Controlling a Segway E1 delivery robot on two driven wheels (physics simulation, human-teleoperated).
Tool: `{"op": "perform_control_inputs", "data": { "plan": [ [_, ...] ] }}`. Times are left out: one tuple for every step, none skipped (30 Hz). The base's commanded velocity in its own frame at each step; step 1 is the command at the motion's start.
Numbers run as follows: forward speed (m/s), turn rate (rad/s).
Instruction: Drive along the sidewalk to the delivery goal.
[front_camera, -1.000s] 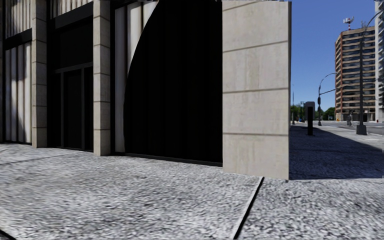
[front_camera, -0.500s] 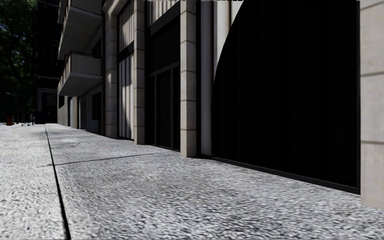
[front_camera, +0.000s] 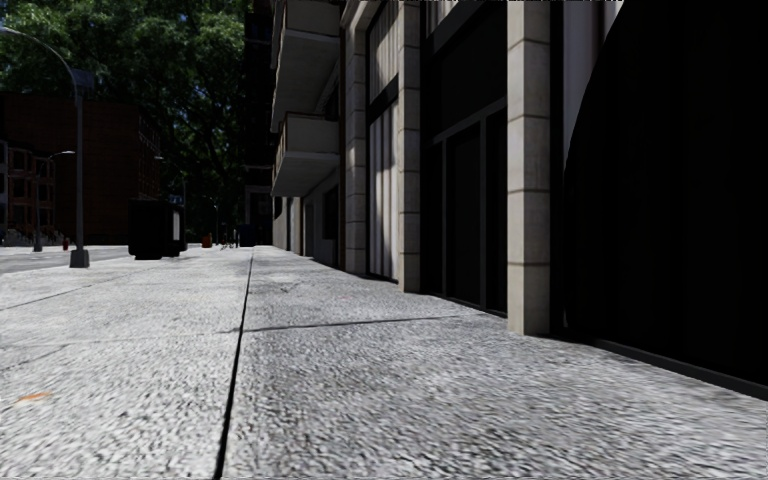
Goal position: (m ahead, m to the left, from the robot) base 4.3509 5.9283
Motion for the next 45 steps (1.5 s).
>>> {"op": "perform_control_inputs", "data": {
  "plan": [
    [1.31, 0.1],
    [1.31, 0.1],
    [1.31, 0.05],
    [1.31, 0.02],
    [1.31, 0.01],
    [1.31, 0.0],
    [1.31, 0.0],
    [1.31, 0.0],
    [1.31, 0.0],
    [1.31, 0.0],
    [1.31, 0.0],
    [1.31, 0.0],
    [1.31, 0.0],
    [1.31, 0.0],
    [1.31, 0.0],
    [1.31, 0.0],
    [1.31, 0.0],
    [1.31, 0.0],
    [1.31, 0.0],
    [1.31, 0.0],
    [1.31, 0.0],
    [1.31, 0.0],
    [1.31, 0.0],
    [1.31, 0.0],
    [1.31, 0.0],
    [1.31, 0.08],
    [1.31, 0.29],
    [1.31, 0.29],
    [1.3, 0.76],
    [1.3, 1.2],
    [1.3, 1.2],
    [1.3, 1.2],
    [1.3, 1.2],
    [1.3, 1.2],
    [1.3, 1.2],
    [1.3, 1.11],
    [1.3, 0.96],
    [1.3, 0.83],
    [1.3, 0.34],
    [1.3, 0.17],
    [1.3, 0.17],
    [1.3, 0.04],
    [1.3, 0.01],
    [1.3, 0.0],
    [1.27, 0.0]
  ]
}}
